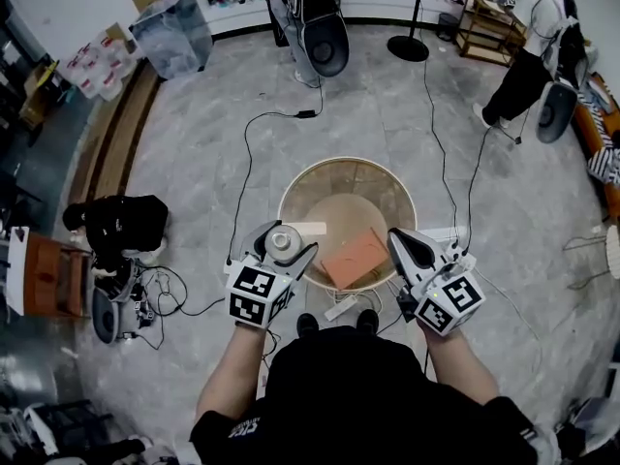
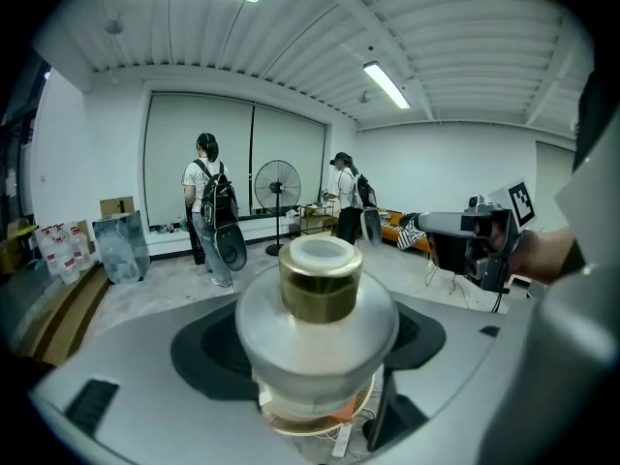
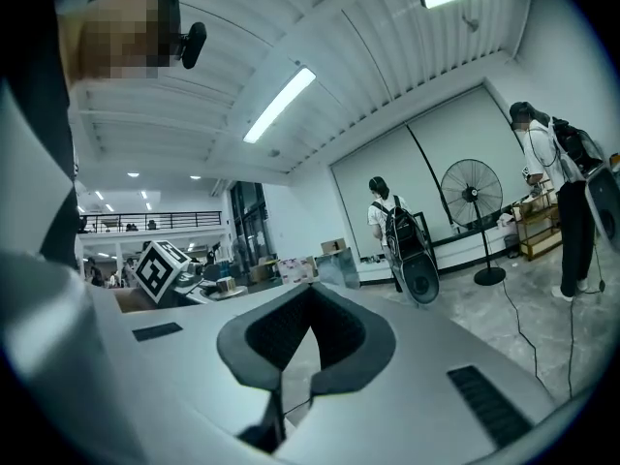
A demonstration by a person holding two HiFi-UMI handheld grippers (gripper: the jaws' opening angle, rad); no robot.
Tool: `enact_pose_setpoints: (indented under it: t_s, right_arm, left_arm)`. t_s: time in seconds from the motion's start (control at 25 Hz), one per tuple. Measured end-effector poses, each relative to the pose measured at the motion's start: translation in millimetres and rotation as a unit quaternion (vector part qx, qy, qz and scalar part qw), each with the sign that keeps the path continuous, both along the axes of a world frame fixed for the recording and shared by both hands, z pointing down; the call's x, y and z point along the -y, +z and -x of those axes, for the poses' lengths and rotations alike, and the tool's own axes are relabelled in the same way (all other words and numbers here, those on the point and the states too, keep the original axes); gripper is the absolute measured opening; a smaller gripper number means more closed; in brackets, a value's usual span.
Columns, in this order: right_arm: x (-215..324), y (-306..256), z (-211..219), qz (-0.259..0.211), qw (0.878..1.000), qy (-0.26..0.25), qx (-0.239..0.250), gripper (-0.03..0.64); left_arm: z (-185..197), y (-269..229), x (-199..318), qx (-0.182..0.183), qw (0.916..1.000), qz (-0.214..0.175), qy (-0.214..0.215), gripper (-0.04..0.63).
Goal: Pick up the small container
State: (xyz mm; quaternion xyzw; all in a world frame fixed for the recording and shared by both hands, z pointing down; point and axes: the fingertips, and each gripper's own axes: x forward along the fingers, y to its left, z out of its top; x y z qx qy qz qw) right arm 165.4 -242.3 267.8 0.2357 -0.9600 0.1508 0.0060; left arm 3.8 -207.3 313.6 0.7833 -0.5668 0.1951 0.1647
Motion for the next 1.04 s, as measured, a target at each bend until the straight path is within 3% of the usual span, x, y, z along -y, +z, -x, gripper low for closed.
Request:
enact_pose_setpoints:
  t_s: [1.04]
  right_arm:
    - [-4,14,6,-0.005,1.0,-0.015,-0.018,0.011]
  left_arm:
    - [-5,1,12,0.004,0.9999,-0.003,0.013,0.347]
